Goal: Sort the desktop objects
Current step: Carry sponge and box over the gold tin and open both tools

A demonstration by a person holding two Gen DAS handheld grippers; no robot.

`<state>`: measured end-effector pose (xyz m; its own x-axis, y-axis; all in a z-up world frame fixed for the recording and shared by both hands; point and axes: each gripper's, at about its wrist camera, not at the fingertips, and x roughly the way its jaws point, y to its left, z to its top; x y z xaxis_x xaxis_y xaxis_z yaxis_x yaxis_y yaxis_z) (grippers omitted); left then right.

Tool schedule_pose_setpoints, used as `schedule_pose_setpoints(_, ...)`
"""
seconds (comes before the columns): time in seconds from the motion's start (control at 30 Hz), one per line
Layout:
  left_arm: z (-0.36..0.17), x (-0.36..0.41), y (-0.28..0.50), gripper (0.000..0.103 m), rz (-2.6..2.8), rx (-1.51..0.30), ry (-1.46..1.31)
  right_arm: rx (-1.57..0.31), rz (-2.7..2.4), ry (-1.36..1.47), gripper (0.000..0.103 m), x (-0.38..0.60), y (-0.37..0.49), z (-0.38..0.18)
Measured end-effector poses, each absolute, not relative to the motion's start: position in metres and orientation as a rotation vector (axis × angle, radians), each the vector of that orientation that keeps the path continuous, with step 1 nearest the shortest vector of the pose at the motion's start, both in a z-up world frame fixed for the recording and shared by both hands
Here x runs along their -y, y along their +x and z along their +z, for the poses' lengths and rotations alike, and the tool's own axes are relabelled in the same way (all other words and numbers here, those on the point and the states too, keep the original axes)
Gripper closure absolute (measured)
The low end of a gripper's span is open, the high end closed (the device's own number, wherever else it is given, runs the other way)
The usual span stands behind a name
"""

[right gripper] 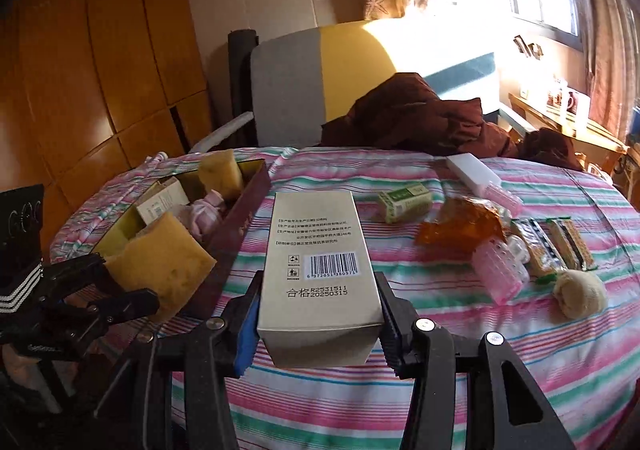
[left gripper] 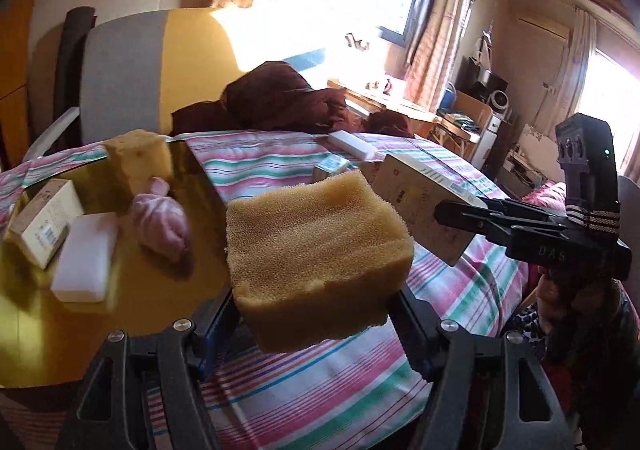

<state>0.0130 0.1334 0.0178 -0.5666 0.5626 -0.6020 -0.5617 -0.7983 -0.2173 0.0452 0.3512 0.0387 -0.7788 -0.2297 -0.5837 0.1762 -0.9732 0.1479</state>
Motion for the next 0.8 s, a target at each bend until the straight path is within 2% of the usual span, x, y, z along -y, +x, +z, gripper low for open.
schedule_pose_setpoints(0.27,0.015,-0.04,-0.01,0.031,2.574,0.045,-0.947,0.052,-2.58,0.8,0.052,-0.262,0.013,0.058)
schedule_pose_setpoints(0.43,0.003,0.004,-0.022,0.031,2.661,0.068,-1.011,-0.057,-2.466,0.766,0.052,-0.209,-0.01,0.056)
schedule_pose_setpoints(0.8,-0.022,0.038,-0.045,0.03,2.702,0.122,-1.121,-0.202,-2.353,0.928,0.052,-0.164,-0.048,0.012)
